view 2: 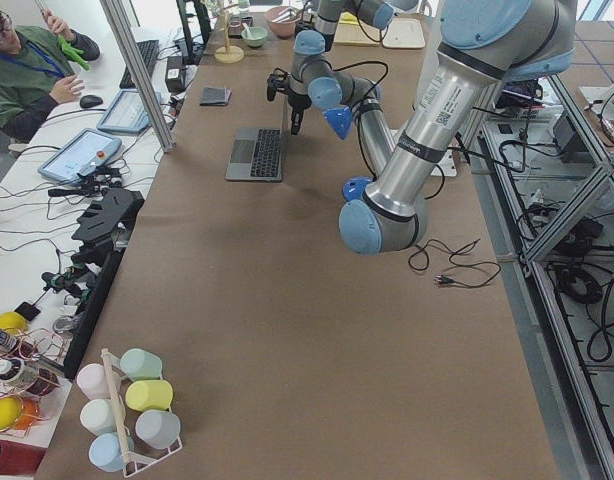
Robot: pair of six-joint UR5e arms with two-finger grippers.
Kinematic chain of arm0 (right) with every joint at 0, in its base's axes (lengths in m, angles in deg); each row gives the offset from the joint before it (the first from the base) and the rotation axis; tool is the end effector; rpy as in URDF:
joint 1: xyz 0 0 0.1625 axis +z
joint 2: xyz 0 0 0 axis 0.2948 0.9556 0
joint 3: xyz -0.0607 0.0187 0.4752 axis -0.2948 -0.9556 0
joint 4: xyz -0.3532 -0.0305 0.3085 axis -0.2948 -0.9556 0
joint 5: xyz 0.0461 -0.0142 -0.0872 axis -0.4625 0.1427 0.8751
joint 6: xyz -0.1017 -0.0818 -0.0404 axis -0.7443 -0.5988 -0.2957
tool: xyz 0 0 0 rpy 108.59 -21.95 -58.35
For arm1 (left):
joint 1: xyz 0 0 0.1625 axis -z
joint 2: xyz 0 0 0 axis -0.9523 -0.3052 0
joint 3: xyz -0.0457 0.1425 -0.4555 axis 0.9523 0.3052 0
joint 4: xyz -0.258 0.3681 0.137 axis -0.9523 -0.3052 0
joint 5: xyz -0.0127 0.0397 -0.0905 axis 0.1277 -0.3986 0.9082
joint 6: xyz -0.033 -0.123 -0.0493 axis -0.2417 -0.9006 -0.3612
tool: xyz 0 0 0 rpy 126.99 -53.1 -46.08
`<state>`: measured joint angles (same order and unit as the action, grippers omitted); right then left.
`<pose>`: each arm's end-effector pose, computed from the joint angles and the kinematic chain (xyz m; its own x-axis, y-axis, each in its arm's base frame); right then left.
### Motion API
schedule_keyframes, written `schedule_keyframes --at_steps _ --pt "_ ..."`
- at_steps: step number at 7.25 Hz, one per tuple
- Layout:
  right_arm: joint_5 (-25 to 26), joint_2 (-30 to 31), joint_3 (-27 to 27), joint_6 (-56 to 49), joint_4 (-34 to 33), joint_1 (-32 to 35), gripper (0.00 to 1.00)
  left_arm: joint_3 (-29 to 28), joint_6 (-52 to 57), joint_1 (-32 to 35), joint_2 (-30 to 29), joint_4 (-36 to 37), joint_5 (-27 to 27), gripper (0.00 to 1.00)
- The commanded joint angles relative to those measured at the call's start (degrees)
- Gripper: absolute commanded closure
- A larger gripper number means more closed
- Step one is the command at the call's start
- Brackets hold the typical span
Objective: Close laptop
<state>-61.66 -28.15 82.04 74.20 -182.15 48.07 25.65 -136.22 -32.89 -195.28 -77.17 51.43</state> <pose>-0.4772 -0.4154 0.1558 0.6759 0.0800 0.7326 -0.2236 0.9695 0.1005 0.4576 -0.4839 0.1753 0.5818 0.0507 -0.8118 0.1282 0.9799 0.1530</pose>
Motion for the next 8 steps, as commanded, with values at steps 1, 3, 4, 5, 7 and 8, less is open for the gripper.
schedule_keyframes --at_steps 1,3,4,5,7,8 --pt "-0.1 -2.6 -2.8 0.2 0.2 -0.1 1.0 -0.9 -0.5 -0.7 -1.2 0.0 -0.8 1.0" --pt "-0.1 -6.2 -7.7 0.2 0.6 0.1 1.0 -2.7 -0.5 -0.7 -2.4 0.0 -0.8 1.0" --pt "0.0 -6.9 -9.5 0.1 1.4 0.7 1.0 -2.8 -0.5 -0.7 -2.4 0.0 -0.8 1.0" --pt "0.0 -6.9 -11.3 0.1 4.0 1.8 1.0 -3.3 -0.5 -0.7 -2.7 0.0 -0.8 1.0" --pt "-0.2 -8.4 -16.0 -0.7 7.2 3.9 1.0 -5.6 -0.3 -0.7 -4.6 -0.1 -0.9 1.0" --pt "-0.2 -9.0 -17.2 -1.0 7.3 4.5 1.0 -7.2 -0.1 -0.7 -5.5 -0.2 -0.9 1.0"
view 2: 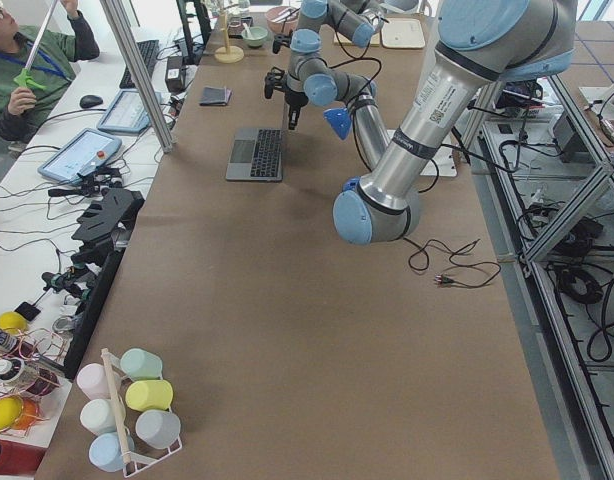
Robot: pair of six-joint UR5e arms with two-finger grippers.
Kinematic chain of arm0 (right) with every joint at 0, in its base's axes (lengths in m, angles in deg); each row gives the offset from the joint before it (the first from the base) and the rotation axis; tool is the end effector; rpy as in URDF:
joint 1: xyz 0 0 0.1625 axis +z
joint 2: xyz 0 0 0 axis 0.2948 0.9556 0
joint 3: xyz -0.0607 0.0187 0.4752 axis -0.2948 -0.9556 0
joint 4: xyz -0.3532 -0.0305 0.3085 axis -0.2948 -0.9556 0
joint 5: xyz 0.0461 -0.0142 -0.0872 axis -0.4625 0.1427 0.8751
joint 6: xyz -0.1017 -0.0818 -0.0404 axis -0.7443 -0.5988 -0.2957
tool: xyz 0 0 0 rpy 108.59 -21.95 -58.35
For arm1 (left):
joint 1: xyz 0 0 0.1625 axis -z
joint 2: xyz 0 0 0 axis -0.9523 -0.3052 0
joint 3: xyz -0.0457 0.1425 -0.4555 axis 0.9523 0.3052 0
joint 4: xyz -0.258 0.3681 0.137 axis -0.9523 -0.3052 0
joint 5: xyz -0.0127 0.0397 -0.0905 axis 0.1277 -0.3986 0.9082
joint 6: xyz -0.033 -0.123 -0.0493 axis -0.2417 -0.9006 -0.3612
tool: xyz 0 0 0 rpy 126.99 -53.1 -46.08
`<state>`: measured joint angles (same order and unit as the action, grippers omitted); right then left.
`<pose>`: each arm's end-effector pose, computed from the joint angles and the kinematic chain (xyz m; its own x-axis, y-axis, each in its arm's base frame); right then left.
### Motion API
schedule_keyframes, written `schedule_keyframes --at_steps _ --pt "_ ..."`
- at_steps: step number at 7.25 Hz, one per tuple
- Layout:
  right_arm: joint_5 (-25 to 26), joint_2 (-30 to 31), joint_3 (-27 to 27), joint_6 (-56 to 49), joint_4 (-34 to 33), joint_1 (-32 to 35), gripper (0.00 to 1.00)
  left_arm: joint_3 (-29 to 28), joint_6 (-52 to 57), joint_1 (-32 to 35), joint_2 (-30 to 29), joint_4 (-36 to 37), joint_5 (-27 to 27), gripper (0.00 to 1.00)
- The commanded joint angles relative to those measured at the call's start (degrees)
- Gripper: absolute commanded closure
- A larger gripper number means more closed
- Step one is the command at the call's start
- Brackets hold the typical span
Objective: Close laptop
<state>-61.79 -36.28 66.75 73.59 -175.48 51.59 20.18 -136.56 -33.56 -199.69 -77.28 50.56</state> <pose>-0.5354 -0.5016 0.1389 0.6774 0.1145 0.7267 -0.2734 0.9563 0.1042 0.4914 -0.5036 0.1613 0.5961 0.0420 -0.8018 0.1292 0.9806 0.1475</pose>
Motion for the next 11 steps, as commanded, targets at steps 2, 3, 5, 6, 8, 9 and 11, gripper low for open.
schedule_keyframes --at_steps 2,3,5,6,8,9,11 --pt "0.0 -1.4 -4.8 -0.6 3.4 1.5 1.0 -4.1 0.7 0.1 -2.0 -0.4 -0.3 1.0" --pt "0.0 -1.8 -6.6 -0.7 4.8 1.9 1.0 -5.8 1.4 0.2 -2.9 -0.7 -2.0 1.0" --pt "0.0 -4.3 -9.9 -1.3 5.0 2.4 1.0 -8.8 2.7 1.9 -4.5 -1.7 -2.2 1.0" --pt "0.0 -4.3 -10.1 -2.0 5.0 2.8 1.0 -11.5 4.5 3.7 -5.3 -3.7 -2.2 1.0" --pt "-0.2 -5.0 -13.7 -3.1 7.6 4.0 1.0 -17.2 4.7 5.0 -7.1 -7.9 -2.2 1.0" --pt "-1.0 -6.5 -18.4 -3.6 10.6 5.1 1.0 -19.3 5.0 5.4 -7.8 -9.1 -2.2 1.0" --pt "-2.1 -10.7 -27.9 -4.2 15.8 6.4 1.0 -22.4 5.9 5.8 -7.8 -11.2 -2.3 1.0"
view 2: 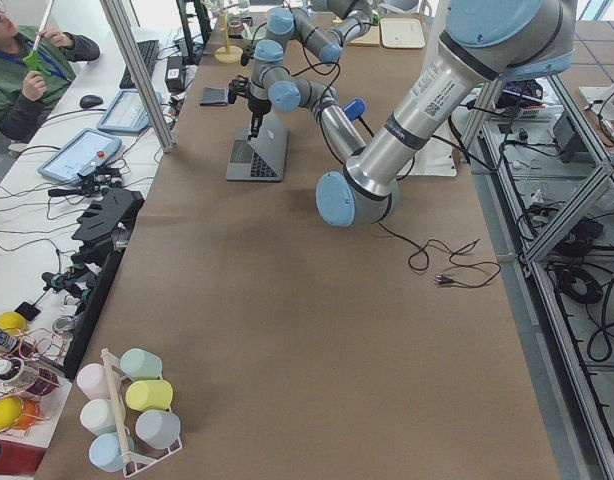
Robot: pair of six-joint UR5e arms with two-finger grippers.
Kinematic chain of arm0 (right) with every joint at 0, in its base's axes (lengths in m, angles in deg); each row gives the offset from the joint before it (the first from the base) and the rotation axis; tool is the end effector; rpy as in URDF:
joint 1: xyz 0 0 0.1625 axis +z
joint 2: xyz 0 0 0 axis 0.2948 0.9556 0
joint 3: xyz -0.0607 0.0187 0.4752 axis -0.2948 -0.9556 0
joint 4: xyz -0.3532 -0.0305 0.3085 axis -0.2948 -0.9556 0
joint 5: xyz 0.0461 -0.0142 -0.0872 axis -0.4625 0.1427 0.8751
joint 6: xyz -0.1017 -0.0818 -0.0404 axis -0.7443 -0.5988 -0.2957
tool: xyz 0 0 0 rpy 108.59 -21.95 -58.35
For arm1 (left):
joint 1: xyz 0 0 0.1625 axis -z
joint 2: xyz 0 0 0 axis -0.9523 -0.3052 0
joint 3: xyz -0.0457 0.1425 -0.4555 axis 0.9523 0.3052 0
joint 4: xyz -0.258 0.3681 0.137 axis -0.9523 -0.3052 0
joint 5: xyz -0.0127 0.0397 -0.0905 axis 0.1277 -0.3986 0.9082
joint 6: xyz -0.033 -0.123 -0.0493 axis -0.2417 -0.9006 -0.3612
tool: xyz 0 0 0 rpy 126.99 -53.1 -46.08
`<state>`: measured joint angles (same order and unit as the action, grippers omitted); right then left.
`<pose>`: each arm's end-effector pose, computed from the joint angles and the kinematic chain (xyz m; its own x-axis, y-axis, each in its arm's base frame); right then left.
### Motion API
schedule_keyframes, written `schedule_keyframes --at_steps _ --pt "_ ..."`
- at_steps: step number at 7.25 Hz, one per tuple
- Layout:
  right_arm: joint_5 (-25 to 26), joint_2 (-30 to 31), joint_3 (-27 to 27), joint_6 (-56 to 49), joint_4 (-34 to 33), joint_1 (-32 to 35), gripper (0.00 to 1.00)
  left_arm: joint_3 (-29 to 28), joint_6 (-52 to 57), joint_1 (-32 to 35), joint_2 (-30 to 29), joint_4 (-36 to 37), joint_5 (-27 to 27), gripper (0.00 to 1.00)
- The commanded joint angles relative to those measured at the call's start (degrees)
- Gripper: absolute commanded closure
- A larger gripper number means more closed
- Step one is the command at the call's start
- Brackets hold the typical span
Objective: Close laptop
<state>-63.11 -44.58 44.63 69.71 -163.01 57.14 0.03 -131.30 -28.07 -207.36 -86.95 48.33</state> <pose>-0.5875 -0.6335 0.1562 0.6938 0.1246 0.7093 -0.3022 0.9444 0.1297 0.5275 -0.6393 0.1890 0.6573 0.0415 -0.7525 0.1842 0.9594 0.2138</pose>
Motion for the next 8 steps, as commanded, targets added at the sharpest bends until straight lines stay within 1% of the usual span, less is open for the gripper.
schedule_keyframes --at_steps 1,2,4,5,6,7,8 --pt "-1.1 -2.7 -7.6 -0.5 4.7 1.2 1.0 -5.2 0.7 0.6 -0.6 -4.0 -0.1 1.0" --pt "-1.2 -2.7 -9.0 -2.1 5.6 1.4 1.0 -8.5 0.7 0.7 -1.6 -6.1 -0.1 1.0" --pt "-1.5 -3.1 -13.8 -2.4 10.8 1.8 1.0 -12.1 0.9 0.7 -2.4 -8.4 -0.4 1.0" --pt "-1.6 -3.9 -15.5 -2.6 11.1 2.0 1.0 -14.1 0.9 0.6 -3.5 -9.2 -2.4 1.0" --pt "-1.7 -4.6 -16.9 -2.6 11.5 2.0 1.0 -16.3 0.8 0.6 -4.5 -10.3 -2.6 1.0" --pt "-1.7 -5.1 -19.2 -2.6 13.7 2.0 1.0 -18.2 0.8 0.6 -4.7 -12.3 -2.7 1.0" --pt "-1.7 -5.5 -21.1 -2.6 15.2 2.0 1.0 -20.9 0.8 0.6 -5.8 -13.9 -4.0 1.0"
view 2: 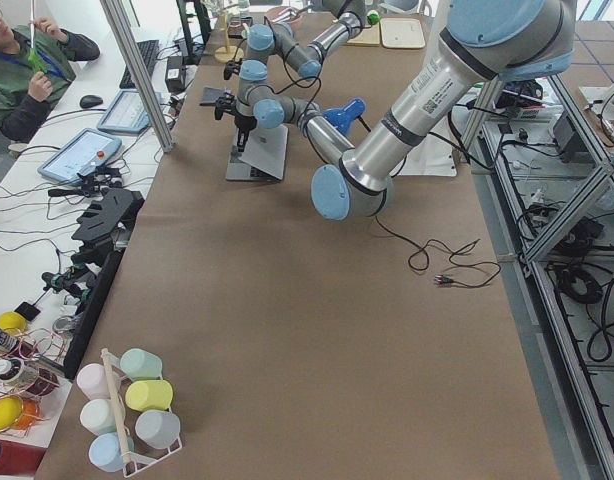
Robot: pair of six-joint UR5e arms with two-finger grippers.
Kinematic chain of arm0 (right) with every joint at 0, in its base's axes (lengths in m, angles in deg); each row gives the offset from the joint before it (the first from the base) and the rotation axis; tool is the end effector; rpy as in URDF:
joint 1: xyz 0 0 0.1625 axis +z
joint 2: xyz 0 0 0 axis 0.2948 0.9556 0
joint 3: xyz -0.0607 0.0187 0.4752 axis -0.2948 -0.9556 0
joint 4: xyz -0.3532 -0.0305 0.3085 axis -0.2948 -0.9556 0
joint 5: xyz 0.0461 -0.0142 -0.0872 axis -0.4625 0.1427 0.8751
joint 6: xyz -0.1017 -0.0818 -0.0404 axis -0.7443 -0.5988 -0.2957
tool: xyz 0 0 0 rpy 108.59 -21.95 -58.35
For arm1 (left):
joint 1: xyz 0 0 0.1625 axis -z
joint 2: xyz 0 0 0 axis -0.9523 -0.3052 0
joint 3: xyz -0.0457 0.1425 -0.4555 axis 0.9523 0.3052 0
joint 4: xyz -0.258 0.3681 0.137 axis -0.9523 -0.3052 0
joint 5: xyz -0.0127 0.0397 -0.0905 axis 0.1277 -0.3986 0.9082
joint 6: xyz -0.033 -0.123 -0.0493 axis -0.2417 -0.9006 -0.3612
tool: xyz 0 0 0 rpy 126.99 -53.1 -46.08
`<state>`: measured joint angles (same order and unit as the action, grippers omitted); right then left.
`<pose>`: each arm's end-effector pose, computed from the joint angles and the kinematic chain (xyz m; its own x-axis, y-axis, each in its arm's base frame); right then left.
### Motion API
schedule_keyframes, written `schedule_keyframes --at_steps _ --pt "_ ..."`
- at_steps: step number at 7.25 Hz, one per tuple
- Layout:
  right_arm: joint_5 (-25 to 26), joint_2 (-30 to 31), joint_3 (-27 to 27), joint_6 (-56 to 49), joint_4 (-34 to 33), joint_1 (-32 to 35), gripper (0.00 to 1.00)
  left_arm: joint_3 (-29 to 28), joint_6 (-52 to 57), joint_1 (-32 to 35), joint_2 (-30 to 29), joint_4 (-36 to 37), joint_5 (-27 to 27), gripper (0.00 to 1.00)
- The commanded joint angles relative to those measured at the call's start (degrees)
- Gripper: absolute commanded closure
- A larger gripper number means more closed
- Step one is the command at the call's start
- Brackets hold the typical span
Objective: Close laptop
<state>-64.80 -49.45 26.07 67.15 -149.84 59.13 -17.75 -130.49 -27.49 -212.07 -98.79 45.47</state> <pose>-0.6351 -0.7112 0.2072 0.7005 0.1074 0.7056 -0.2852 0.9484 0.1387 0.5814 -0.7137 0.2447 0.6902 0.0293 -0.7230 0.2112 0.9475 0.2401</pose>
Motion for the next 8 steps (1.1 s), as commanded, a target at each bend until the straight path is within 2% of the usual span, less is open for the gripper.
schedule_keyframes --at_steps 1,3,4,8 --pt "0.0 -1.0 -4.2 -0.1 3.0 0.0 1.0 -7.4 -0.1 -0.2 -3.2 -3.7 -3.8 1.0" --pt "0.0 -1.8 -8.5 -0.1 6.8 0.0 1.0 -11.3 0.0 -0.4 -3.5 -6.3 -4.0 1.0" --pt "0.1 -1.9 -9.6 -0.1 7.7 0.0 1.0 -12.3 0.0 -0.9 -3.5 -6.5 -5.9 1.0" --pt "0.4 -1.8 -11.5 -0.2 7.9 -0.9 1.0 -13.6 -0.1 -3.2 -3.5 -7.2 -8.5 1.0"
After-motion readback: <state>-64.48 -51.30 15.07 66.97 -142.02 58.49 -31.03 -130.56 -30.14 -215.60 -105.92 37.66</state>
